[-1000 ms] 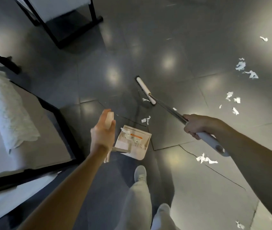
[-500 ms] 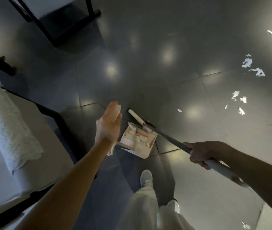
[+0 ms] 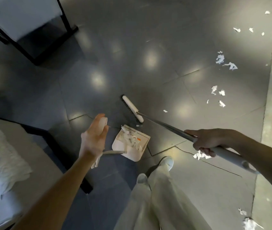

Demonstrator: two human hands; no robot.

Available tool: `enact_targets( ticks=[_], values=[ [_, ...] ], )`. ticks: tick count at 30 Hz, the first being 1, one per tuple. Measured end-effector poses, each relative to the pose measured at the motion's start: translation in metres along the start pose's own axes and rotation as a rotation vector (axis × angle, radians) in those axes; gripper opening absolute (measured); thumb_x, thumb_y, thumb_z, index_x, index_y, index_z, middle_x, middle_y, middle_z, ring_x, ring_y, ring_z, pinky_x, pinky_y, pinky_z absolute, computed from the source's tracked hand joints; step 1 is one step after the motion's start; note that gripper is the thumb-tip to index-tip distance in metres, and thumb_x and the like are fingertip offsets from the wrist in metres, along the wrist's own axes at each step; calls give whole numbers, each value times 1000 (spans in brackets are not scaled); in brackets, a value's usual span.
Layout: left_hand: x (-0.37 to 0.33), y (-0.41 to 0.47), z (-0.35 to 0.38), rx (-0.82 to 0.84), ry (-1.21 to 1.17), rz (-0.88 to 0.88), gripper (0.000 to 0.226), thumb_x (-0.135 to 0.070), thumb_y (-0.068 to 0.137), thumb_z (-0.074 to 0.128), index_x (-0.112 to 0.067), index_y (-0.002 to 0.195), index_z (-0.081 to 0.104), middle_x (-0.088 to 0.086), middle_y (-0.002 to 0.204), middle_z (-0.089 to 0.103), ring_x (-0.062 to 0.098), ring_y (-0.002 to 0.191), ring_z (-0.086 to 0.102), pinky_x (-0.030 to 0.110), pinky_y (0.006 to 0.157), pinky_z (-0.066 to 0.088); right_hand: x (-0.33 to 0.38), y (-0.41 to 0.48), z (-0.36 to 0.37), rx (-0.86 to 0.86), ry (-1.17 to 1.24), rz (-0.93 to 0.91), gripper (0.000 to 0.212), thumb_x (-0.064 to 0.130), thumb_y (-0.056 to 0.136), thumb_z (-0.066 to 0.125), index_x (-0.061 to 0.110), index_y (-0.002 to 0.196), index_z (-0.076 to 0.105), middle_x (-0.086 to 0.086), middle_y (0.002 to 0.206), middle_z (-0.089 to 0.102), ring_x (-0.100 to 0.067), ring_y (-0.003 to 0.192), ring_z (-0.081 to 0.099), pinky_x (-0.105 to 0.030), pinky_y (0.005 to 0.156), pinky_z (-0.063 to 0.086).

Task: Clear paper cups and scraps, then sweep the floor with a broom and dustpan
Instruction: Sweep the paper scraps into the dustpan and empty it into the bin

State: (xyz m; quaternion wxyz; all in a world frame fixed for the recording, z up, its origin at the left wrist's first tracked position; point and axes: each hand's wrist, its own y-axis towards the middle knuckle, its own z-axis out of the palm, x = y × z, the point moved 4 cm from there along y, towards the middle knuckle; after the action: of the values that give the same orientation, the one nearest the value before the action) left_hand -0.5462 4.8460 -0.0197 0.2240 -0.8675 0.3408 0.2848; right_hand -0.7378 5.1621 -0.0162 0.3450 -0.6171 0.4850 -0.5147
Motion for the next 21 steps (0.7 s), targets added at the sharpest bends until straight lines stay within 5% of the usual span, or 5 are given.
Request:
enact_targets(
  ticks=[3,7,12,17,21],
  values=[
    [-16,9,3,-41,-51,33,29,-56,88,41,-54,116,46,-22,70,56,17,71,59,43,82,54,-4,9,-27,-24,150,26,60,-8,84,42,21,137,39,-4,46,43,-16,38,37,-19,40,34],
    [-55,43,30,-31,-91,84,24,-48,90,43,-52,114,45,-26,78,58,21,74,57,44,80,53,-13,21,-61,-84,189,58,42,-10,83,39,10,119,44,-5,50,43,-15,36,37,-18,39,35],
    [-105,100,73,101,-34,120,25,-42,98,43,-55,118,40,13,97,65,46,83,61,52,73,55,-33,51,-103,-135,229,89,45,-12,80,39,6,122,43,-11,65,45,-20,52,41,-23,45,35],
    [-135,147,93,95,-1,181,20,-48,92,41,-54,111,42,1,95,62,34,78,61,41,74,56,-53,75,-118,-99,206,130,48,-9,80,41,10,123,44,-12,68,46,-21,56,43,-28,50,34],
    [-141,172,105,90,-35,237,24,-45,91,52,-47,115,52,-8,102,63,25,94,62,31,89,48,-47,79,-96,45,476,153,33,-4,84,42,19,107,45,-3,52,43,-11,40,36,-19,40,32]
  ],
)
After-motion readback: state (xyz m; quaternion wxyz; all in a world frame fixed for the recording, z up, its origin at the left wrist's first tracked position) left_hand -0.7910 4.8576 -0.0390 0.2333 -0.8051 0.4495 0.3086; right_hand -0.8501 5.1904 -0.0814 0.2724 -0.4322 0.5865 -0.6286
